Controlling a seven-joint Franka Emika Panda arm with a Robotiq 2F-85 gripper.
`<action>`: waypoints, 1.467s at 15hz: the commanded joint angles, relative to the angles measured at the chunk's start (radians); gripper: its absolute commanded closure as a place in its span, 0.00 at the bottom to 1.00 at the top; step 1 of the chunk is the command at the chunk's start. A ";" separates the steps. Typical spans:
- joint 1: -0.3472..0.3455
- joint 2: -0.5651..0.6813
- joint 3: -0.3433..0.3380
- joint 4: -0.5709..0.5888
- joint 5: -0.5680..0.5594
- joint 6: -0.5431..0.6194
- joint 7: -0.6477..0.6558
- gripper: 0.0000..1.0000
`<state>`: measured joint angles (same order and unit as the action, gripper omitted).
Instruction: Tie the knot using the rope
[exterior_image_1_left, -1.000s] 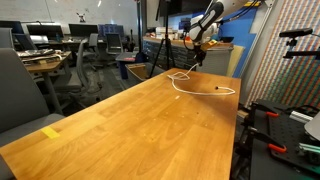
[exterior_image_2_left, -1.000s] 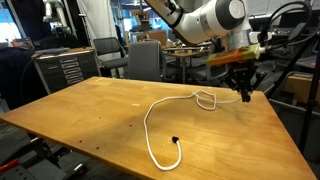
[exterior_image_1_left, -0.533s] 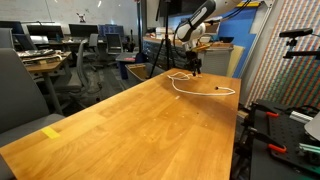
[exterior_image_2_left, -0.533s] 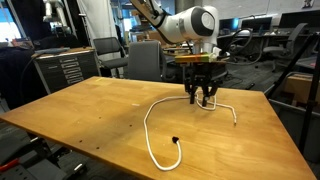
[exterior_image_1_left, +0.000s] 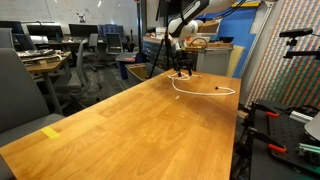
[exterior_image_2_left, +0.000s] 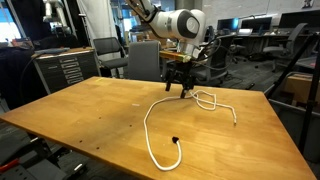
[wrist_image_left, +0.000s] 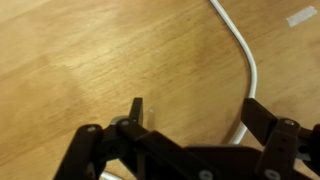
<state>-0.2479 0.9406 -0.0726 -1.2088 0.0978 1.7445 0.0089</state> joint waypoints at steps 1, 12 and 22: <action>0.000 0.056 0.032 0.046 0.104 0.085 0.078 0.00; 0.057 0.076 0.037 -0.002 0.106 0.413 0.079 0.72; 0.092 -0.076 0.075 -0.098 0.074 0.581 -0.028 0.93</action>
<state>-0.1718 0.9573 0.0037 -1.2274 0.2010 2.3128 0.0138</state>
